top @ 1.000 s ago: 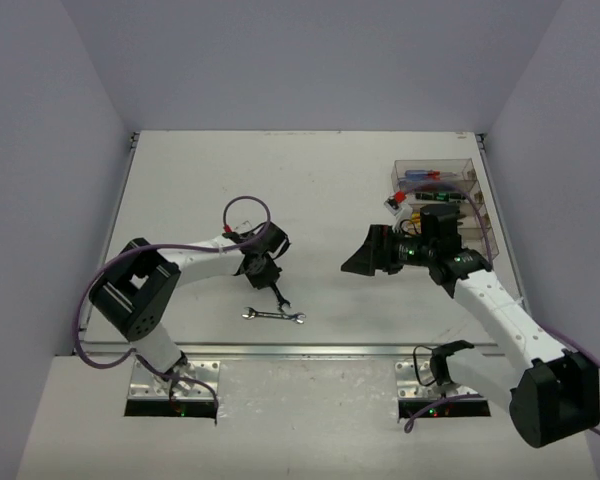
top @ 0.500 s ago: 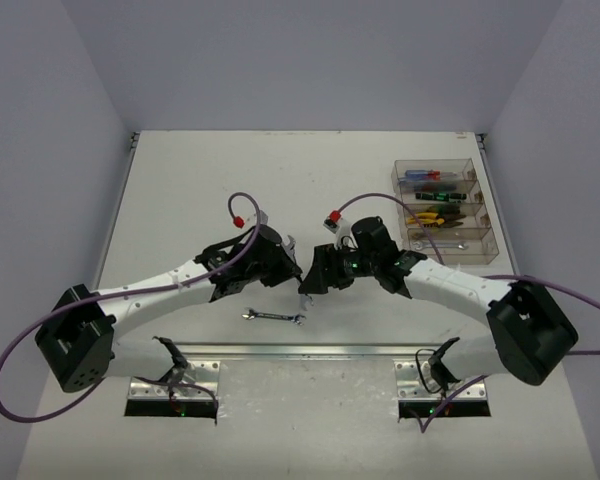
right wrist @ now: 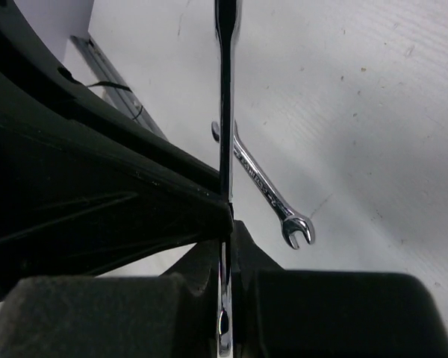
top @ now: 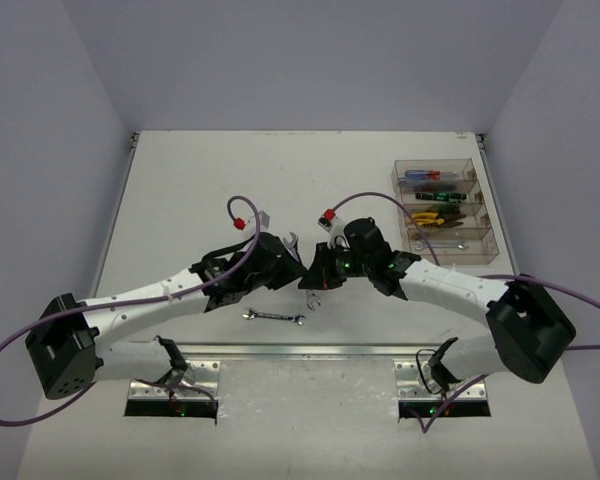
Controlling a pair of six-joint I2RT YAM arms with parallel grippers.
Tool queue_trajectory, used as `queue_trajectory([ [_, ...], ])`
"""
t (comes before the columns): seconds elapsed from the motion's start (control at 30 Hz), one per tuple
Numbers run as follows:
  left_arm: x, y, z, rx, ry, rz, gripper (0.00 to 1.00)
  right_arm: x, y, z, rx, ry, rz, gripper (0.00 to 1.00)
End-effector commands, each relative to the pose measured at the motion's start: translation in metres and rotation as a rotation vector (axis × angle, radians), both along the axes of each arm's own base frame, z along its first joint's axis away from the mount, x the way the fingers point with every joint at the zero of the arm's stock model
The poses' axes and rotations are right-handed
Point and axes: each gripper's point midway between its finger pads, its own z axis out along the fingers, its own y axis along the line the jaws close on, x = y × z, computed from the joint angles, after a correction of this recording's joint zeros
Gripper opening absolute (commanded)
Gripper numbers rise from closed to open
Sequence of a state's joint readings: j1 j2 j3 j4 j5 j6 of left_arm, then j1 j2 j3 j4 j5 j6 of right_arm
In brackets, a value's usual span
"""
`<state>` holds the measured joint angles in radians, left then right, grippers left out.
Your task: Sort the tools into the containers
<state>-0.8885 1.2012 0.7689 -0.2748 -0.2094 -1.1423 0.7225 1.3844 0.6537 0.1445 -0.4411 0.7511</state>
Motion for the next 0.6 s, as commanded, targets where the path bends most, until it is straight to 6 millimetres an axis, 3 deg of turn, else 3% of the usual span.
queue_trajectory([
  [0.0, 0.002, -0.004, 0.054, -0.077, -0.141, 0.001, 0.32, 0.03, -0.005, 0.037, 0.042, -0.094, -0.168, 0.0],
  [0.07, 0.01, 0.022, 0.073, -0.006, -0.199, 0.082, 0.84, 0.032, -0.023, 0.03, -0.01, -0.045, -0.257, 0.0],
  [0.1, 0.01, 0.035, 0.079, 0.034, -0.215, 0.11, 0.97, 0.037, -0.035, 0.031, -0.023, -0.024, -0.318, 0.0],
  [0.23, 0.011, 0.087, 0.102, 0.197, -0.295, 0.205, 1.0, 0.062, -0.101, 0.035, -0.05, 0.048, -0.66, 0.0],
  [0.33, 0.0, 0.114, 0.119, 0.308, -0.324, 0.181, 1.0, 0.083, -0.184, 0.038, -0.043, 0.097, -1.058, 0.0],
  [0.47, -0.016, 0.151, 0.123, 0.417, -0.321, 0.187, 1.0, 0.092, -0.277, 0.054, -0.112, 0.096, -1.483, 0.0],
  [0.57, -0.023, 0.167, 0.119, 0.434, -0.344, 0.193, 1.0, 0.098, -0.327, 0.063, -0.071, 0.223, -1.727, 0.0],
])
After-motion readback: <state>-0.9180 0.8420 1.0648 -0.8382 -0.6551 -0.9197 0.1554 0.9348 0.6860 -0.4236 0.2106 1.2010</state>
